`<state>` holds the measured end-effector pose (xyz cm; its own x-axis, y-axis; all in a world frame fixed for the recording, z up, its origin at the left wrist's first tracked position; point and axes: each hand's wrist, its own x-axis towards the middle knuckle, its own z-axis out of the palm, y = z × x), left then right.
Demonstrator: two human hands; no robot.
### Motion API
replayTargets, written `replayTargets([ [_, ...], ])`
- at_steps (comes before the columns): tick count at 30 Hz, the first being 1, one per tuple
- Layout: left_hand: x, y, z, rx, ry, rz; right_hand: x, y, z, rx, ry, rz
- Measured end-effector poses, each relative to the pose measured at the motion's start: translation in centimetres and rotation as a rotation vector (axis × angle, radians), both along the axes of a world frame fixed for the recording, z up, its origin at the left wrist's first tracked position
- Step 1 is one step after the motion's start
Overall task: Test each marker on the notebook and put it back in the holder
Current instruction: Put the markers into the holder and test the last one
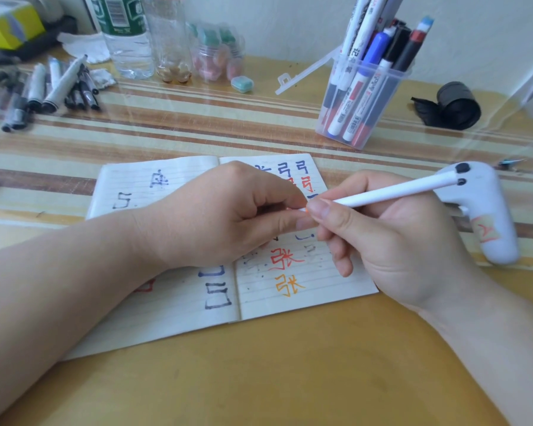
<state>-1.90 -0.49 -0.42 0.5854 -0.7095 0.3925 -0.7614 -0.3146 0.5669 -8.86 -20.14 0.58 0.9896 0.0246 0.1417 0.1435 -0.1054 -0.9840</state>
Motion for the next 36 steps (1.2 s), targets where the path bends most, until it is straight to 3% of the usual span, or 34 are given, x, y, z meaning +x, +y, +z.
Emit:
replayTargets([
  [6,0.0,0.1,-0.2,0.005,-0.084,0.041,0.4,0.7,0.0,0.047,0.038,-0.026],
  [11,-0.3,-0.2,0.2,-0.040,-0.068,0.088,0.3,0.7,-0.4,-0.050,-0.072,-0.073],
  [17,-0.3,-0.3,0.3,-0.061,-0.009,0.120,0.5,0.2,-0.1,0.106,-0.160,-0.096],
  [25,-0.6,-0.8,-0.4,0.014,-0.112,0.093,1.0,1.3,-0.4,0.003,-0.205,-0.107],
  [28,-0.3,-0.7,-0.5,0.039,-0.120,0.113,1.1,1.7,-1.2,-0.136,-0.239,-0.080],
  [31,-0.4,-0.6,0.1,0.034,-0.016,0.105,1.0,1.7,-1.8,-0.199,-0.236,-0.109],
  [34,-0.6,-0.3,0.7,-0.119,0.257,0.149,1.3,1.5,-1.7,-0.202,-0.243,-0.162],
  [36,-0.3,0.0,0.7,-0.198,0.216,0.306,1.4,1.5,-1.6,-0.188,-0.216,-0.129],
])
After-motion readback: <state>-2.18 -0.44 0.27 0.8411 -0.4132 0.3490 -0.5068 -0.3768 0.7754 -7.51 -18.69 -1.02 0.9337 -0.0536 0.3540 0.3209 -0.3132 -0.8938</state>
